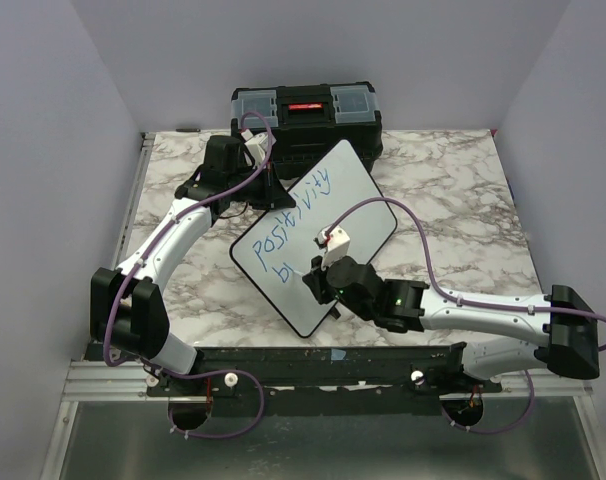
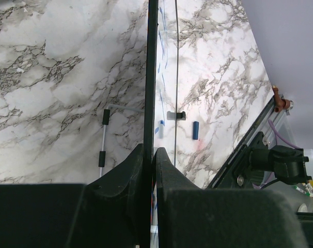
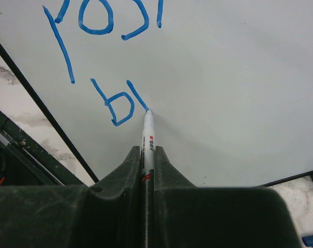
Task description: Write a sentence on the whiteboard
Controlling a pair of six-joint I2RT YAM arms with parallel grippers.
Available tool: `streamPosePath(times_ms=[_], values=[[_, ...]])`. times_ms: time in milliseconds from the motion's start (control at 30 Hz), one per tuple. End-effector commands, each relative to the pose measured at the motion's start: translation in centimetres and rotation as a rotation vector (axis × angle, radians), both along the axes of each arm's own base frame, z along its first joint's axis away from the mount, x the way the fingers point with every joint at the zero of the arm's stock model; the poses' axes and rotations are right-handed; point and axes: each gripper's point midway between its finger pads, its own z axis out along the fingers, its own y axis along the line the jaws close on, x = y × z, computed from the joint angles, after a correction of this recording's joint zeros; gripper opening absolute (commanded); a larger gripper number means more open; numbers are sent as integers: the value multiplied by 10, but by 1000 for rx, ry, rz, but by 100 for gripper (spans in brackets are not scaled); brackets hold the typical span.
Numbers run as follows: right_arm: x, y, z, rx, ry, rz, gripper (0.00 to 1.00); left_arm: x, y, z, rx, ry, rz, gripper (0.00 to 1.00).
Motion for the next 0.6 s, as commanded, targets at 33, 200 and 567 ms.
streamPosePath(times_ms=[33, 200, 567], values=[[-3, 2, -2, -8, 18, 18, 1, 11, 8, 4, 43, -83, 22, 0], [2, 9, 10, -4, -13, 20, 1, 11, 8, 4, 42, -84, 23, 0], [12, 15, 13, -35, -45, -5, 1, 12, 8, 3, 44, -84, 21, 0]])
